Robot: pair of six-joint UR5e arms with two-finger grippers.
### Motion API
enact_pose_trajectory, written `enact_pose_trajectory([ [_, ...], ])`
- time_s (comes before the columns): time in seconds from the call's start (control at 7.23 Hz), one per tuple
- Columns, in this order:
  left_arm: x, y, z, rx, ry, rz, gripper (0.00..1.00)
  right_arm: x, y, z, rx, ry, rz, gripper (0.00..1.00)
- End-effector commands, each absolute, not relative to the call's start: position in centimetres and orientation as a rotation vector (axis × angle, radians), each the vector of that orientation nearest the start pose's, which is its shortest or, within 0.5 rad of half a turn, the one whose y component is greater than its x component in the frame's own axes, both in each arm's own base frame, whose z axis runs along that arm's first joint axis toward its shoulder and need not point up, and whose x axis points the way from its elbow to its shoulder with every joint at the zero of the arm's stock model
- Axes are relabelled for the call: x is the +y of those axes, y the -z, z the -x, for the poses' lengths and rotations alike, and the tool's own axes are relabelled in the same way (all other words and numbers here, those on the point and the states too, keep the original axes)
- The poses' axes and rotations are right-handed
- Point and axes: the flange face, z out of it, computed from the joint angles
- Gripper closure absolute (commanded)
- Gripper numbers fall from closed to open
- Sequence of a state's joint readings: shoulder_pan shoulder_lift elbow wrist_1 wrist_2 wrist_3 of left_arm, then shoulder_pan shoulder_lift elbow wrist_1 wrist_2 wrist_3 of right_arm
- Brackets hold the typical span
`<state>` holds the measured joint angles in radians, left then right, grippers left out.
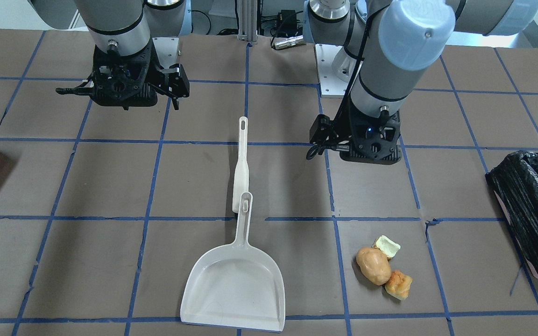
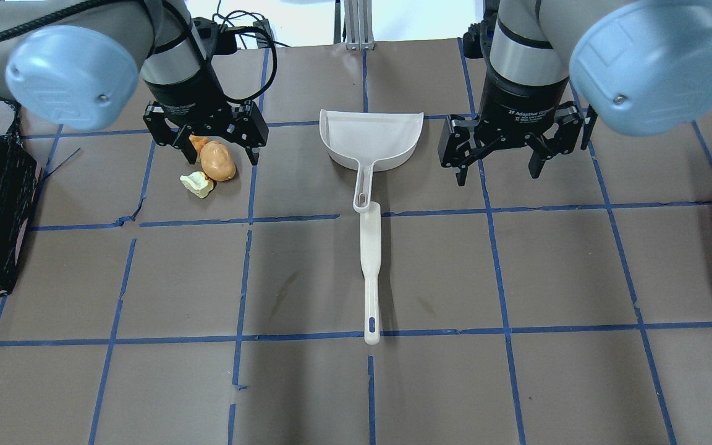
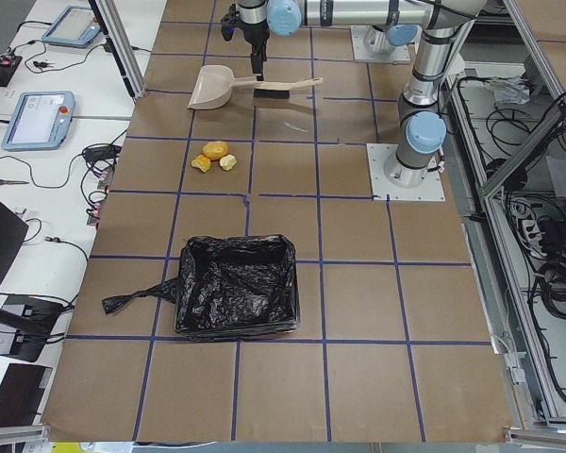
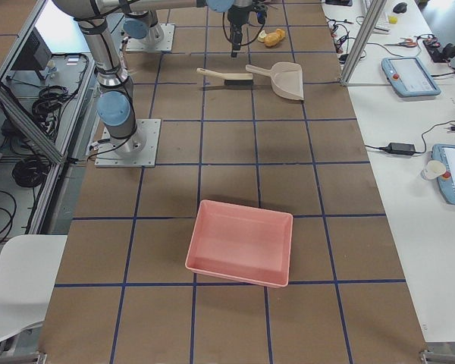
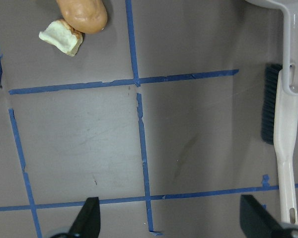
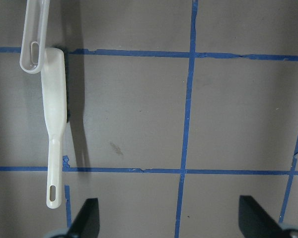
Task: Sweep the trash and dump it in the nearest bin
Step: 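Reach the left gripper to the white dustpan handle and grasp it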
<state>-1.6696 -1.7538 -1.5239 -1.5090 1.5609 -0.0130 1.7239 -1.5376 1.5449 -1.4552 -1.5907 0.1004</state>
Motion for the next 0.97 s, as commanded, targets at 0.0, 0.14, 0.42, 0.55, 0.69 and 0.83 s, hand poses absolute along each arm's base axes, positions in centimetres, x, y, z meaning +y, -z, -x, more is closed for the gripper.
enact_pose_trajectory([
  [0.0,-56.2,-38.7,23.6,3.148,-0.025,-0.196,0.00,-46.5,-47.3,-19.9,3.188,-0.187,0.082,0.00],
  [0.14,-56.5,-37.5,25.7,3.197,-0.016,-0.243,0.00,-46.8,-47.4,-19.1,3.187,-0.183,0.055,0.00],
  [0.42,-57.6,-33.9,28.7,3.259,-0.027,-0.323,0.00,-47.0,-48.0,-16.9,3.178,-0.177,0.067,0.00],
  [0.55,-57.4,-32.3,30.6,3.255,-0.039,-0.355,0.00,-46.7,-47.7,-16.6,3.181,-0.187,0.062,0.00],
  [0.69,-57.4,-31.6,31.0,3.252,-0.052,-0.359,0.00,-46.5,-47.7,-16.5,3.181,-0.187,0.062,0.00],
  [0.83,-57.5,-30.9,31.4,3.250,-0.055,-0.369,0.00,-46.6,-47.7,-16.3,3.180,-0.184,0.057,0.00],
])
